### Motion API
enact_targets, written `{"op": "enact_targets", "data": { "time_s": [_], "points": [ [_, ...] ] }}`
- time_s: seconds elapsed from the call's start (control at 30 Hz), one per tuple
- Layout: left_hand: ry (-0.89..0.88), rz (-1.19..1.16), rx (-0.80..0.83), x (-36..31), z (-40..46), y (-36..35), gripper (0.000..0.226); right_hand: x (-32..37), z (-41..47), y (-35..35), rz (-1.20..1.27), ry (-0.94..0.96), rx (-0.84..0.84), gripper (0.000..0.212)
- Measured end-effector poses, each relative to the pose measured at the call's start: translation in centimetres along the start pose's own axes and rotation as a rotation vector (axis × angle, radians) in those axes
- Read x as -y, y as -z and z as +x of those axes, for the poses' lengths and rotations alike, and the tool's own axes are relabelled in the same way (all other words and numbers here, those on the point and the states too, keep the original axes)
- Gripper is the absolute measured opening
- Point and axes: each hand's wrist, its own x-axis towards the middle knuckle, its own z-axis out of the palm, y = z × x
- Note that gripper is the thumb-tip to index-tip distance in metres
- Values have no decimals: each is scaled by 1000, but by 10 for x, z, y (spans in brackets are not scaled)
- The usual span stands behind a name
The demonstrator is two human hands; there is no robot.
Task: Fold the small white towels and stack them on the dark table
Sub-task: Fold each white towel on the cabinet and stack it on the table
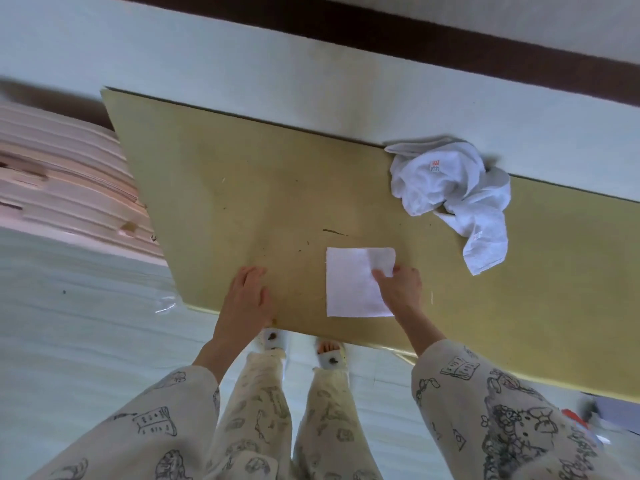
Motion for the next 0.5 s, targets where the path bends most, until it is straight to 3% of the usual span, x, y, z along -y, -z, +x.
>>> {"op": "enact_targets", "data": {
  "time_s": [0.07,0.2,0.5],
  "points": [
    [31,-56,-53,0,-9,4,37,6,-10,9,106,82,72,19],
    [82,-122,-171,0,-43,13,40,23,-36,30,76,384,142,14],
    [240,-327,-563,31,-190,58,33,68,-157,12,-374,1051,262,11]
  ]
}}
